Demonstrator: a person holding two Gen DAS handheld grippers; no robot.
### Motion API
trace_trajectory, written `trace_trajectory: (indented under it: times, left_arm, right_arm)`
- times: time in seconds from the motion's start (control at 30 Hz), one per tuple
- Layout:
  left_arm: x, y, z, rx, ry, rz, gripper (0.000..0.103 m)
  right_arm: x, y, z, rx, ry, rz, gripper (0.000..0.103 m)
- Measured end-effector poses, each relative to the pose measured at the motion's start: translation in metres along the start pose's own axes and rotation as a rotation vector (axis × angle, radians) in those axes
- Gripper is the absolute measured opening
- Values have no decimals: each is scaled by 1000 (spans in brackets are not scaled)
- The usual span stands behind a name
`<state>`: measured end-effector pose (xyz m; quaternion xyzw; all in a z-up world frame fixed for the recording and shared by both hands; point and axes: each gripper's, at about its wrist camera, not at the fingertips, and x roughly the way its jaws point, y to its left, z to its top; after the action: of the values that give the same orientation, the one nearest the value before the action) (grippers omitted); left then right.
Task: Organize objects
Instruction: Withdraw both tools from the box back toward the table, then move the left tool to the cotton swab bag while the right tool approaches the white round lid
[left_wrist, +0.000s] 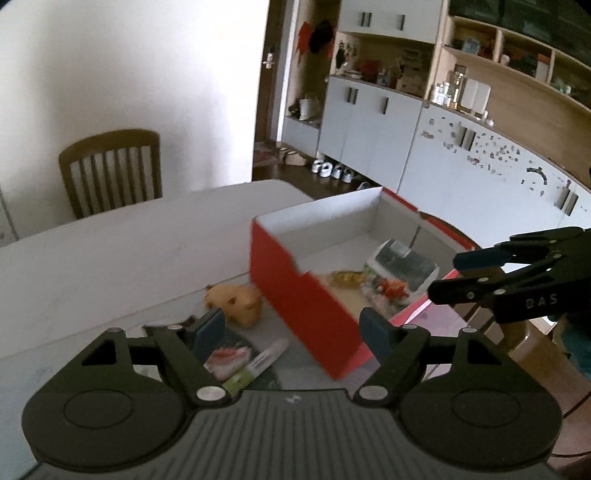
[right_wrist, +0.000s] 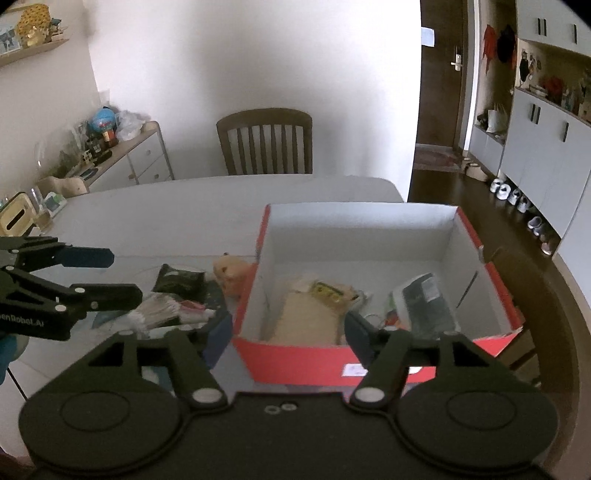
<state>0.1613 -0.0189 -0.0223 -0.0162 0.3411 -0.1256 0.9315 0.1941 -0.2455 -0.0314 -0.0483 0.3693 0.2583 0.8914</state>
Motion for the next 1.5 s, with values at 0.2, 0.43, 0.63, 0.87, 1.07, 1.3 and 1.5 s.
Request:
trace_trajectory:
  times: [0.2, 0.43, 0.63, 0.87, 1.07, 1.3, 1.5]
  left_arm:
    - [-10, 31, -19, -32, 19, 14, 83]
    - [-10, 60, -38, -65, 55, -3, 87]
    - [-3, 86, -55, -72, 82, 4, 103]
    - [23, 113, -71, -32, 119, 44, 103]
    - [44, 126, -78, 47, 128, 51, 103]
    - [64, 136, -77, 55, 162, 41, 103]
    - [87, 136, -71, 48, 188, 63, 103]
  right_arm:
    - [4, 26, -6, -3, 1, 0, 81]
    - [15, 53, -11, 9, 20, -8, 84]
    - [26, 74, -15, 38, 51, -18, 85]
    - [50, 103, -20, 69, 104, -28, 85]
    - [72, 119, -23, 95, 139, -40, 85]
    - [96, 143, -42, -4, 189, -43, 85]
    - [112, 157, -50, -33, 220, -31, 85]
